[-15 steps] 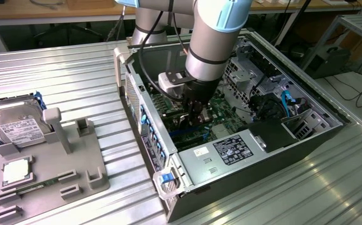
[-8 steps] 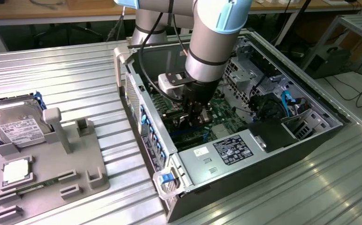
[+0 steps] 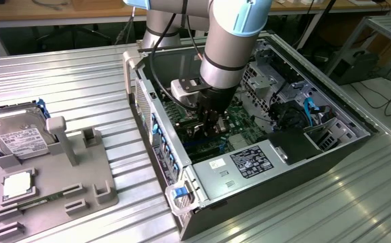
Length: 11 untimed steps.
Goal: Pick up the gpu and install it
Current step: 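Insert the gpu into the slot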
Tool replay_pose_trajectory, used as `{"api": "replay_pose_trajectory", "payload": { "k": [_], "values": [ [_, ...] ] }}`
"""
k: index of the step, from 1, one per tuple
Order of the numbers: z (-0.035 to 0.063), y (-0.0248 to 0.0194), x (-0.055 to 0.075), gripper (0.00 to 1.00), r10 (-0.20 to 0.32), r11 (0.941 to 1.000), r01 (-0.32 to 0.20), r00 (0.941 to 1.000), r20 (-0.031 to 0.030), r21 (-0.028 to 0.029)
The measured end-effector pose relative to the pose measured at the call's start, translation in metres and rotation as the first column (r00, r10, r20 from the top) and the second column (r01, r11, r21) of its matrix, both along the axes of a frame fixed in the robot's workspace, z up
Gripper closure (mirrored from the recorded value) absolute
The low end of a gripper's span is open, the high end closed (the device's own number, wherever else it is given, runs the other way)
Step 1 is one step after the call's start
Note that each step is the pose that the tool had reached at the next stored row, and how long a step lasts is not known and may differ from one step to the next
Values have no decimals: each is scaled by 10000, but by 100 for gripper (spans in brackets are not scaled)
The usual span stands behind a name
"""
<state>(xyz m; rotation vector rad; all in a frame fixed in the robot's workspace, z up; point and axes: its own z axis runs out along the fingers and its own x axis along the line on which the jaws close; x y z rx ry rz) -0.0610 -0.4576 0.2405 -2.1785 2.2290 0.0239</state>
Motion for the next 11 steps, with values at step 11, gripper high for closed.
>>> {"api": "replay_pose_trajectory", "payload": {
  "k": [11],
  "values": [
    [-37,5,10,72,176,9998,-177,9998,-137,-49]
  ]
}}
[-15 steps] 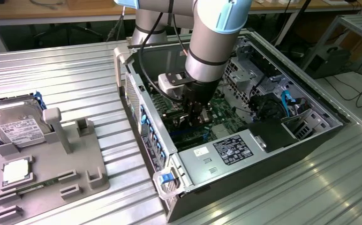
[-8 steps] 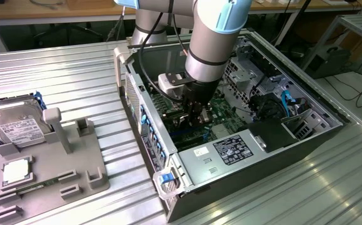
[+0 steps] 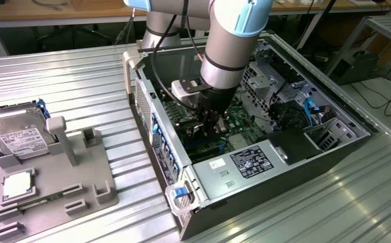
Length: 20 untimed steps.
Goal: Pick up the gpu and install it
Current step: 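Insert the gpu into the slot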
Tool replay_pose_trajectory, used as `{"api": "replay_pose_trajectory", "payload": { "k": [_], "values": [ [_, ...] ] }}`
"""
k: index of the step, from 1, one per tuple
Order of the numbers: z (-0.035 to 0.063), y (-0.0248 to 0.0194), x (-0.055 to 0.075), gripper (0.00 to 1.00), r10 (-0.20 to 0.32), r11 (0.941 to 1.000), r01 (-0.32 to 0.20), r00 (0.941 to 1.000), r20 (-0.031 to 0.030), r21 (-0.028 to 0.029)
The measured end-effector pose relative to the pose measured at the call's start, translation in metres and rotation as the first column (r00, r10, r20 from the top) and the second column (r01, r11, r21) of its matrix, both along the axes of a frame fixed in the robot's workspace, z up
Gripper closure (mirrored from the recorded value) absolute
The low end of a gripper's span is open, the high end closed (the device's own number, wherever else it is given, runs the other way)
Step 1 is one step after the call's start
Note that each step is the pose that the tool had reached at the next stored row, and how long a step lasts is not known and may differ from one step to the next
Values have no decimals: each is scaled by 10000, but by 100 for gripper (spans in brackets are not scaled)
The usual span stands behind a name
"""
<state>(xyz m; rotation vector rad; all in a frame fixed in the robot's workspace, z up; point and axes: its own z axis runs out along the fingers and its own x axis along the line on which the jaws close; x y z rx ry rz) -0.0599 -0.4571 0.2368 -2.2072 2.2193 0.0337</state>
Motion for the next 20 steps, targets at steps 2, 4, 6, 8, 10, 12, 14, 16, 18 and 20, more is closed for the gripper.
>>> {"api": "replay_pose_trajectory", "payload": {
  "k": [2,4,6,8,10,12,14,16,18,20],
  "values": [
    [24,2,0,72,-1,10000,1,10000,1,3],
    [44,2,0,72,0,10000,0,10000,1,3],
    [44,-12,0,72,-1,10000,1,10000,2,3],
    [44,-12,0,72,-1,10000,1,10000,1,3],
    [44,-12,0,72,-1,10000,1,10000,2,3],
    [44,-13,-10,72,1,10000,-1,10000,2,3],
    [44,-12,-19,72,0,10000,0,10000,3,3],
    [44,-13,-21,72,0,10000,0,10000,2,3],
    [43,-20,-22,72,-1,10000,1,10000,-2,5],
    [44,-23,-21,72,-2,10000,2,10000,-5,-1]
  ]
}}
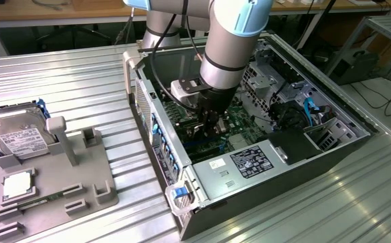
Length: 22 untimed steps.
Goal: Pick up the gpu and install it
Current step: 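Insert the gpu into the slot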
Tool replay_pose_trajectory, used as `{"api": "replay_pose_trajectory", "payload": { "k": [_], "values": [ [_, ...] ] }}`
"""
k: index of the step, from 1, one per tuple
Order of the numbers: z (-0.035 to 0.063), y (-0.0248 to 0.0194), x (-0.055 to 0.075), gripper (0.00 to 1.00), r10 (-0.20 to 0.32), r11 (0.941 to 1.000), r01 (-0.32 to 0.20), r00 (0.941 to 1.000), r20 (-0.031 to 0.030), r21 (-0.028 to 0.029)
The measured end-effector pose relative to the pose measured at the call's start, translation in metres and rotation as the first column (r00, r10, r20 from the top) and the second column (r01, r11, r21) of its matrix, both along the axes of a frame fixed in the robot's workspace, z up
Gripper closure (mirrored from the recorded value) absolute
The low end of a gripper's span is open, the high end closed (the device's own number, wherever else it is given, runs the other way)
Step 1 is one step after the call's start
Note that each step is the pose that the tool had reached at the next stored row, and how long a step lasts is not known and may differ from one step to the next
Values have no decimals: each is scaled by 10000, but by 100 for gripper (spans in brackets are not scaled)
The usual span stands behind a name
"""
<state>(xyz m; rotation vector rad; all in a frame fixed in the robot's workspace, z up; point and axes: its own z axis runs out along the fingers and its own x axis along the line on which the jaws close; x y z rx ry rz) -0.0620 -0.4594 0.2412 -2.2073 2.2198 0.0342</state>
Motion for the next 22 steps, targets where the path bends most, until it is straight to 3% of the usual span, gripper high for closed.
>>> {"api": "replay_pose_trajectory", "payload": {
  "k": [18,22],
  "values": [
    [-31,-1,0,72,1,10000,-1,10000,1,-4],
    [-76,-1,-4,72,5,10000,-5,10000,2,-3]
  ]
}}
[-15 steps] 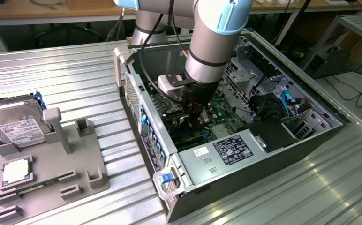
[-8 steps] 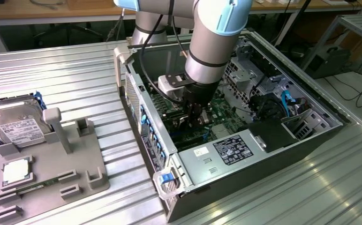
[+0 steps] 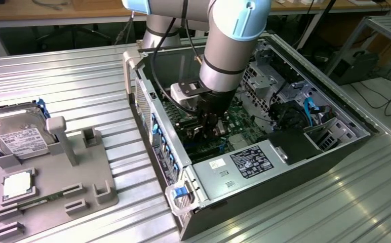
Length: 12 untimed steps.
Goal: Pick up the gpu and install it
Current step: 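Insert the gpu into the slot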
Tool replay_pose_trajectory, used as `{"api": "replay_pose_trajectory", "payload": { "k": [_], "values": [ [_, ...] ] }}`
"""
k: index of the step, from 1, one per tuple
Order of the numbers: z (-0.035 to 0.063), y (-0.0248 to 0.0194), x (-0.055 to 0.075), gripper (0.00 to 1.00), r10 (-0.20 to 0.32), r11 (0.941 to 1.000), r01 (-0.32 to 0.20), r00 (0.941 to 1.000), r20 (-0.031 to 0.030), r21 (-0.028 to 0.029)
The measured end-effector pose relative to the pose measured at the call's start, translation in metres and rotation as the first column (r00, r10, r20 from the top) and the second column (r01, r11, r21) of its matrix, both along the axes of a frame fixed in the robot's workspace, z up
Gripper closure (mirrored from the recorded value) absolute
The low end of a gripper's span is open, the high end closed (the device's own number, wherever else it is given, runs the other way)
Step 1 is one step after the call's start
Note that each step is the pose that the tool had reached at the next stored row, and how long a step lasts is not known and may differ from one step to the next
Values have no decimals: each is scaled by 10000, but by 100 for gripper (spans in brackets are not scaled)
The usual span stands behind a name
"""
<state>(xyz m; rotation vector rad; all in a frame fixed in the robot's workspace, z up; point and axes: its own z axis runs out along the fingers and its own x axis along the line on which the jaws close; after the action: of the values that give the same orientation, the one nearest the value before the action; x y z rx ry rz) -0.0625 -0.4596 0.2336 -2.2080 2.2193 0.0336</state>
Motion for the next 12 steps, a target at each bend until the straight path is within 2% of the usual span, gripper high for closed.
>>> {"api": "replay_pose_trajectory", "payload": {
  "k": [12],
  "values": [
    [0,0,-2,72,-4,10000,4,10000,-2,0]
  ]
}}
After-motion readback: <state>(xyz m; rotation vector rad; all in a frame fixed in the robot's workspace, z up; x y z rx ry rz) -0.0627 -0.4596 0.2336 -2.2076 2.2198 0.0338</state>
